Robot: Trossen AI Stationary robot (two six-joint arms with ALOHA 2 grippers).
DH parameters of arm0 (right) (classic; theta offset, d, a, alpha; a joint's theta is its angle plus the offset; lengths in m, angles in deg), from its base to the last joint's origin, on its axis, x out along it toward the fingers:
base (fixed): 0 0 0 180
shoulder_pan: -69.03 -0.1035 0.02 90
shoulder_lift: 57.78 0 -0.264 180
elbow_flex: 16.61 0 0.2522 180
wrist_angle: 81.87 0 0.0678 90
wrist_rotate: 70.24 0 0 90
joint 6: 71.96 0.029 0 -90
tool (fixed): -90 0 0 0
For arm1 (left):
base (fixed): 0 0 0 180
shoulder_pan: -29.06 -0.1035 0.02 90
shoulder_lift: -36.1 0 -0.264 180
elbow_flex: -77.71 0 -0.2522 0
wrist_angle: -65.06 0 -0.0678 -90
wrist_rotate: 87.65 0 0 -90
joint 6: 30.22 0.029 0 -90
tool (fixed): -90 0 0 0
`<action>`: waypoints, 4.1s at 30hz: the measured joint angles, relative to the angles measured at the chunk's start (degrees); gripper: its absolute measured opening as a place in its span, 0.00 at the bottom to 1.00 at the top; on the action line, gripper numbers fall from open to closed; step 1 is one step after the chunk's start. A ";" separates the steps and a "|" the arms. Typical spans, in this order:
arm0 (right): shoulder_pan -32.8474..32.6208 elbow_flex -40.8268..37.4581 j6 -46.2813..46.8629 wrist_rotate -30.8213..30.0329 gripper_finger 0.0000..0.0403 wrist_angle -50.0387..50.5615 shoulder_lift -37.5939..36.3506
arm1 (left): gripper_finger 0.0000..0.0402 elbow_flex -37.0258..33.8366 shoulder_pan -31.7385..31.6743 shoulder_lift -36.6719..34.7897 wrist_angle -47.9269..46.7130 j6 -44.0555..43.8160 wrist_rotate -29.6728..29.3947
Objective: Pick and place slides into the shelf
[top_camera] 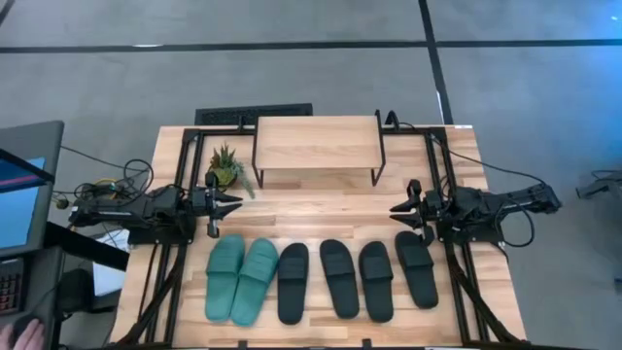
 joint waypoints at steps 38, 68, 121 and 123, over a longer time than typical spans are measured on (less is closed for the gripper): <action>0.01 -0.01 0.02 0.00 0.19 0.01 0.00 | 0.14 0.00 0.01 0.01 0.00 0.00 -0.02; 0.17 -0.02 16.52 -2.21 0.19 -18.76 -0.02 | 0.14 -0.02 -0.01 -0.01 7.61 -18.55 0.23; -19.94 41.47 -14.69 -12.19 0.34 -0.36 59.48 | 0.14 31.65 27.13 65.03 17.50 4.22 -13.38; -21.74 45.00 -14.62 -15.65 0.37 4.92 62.16 | 0.14 32.82 29.08 65.03 17.38 6.24 -13.91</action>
